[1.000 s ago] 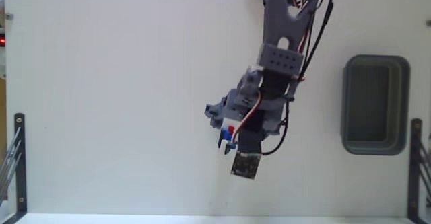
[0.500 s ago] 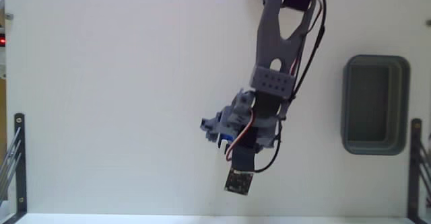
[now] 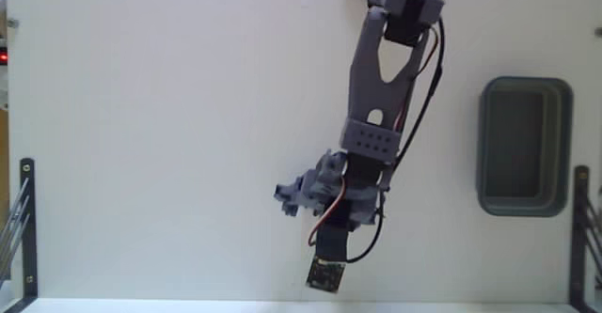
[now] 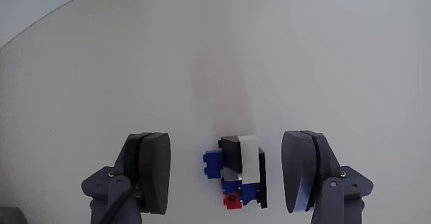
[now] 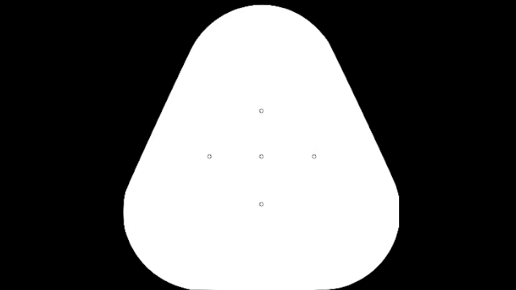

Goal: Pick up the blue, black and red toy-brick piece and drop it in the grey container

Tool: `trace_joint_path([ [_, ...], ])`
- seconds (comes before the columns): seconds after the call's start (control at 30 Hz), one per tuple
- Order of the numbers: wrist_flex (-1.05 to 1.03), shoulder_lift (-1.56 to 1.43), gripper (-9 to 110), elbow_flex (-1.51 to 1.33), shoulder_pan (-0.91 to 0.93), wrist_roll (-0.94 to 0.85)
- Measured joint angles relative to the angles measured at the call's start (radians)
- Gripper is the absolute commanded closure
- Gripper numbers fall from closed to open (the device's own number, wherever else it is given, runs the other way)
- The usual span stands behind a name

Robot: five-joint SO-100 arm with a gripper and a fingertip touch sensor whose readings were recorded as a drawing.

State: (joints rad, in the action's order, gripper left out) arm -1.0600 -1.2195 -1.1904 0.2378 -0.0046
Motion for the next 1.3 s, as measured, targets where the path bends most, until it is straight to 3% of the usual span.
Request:
trace_joint_path([
  [1.3,-0.002,0.025,-9,0.009,0.000,0.000],
])
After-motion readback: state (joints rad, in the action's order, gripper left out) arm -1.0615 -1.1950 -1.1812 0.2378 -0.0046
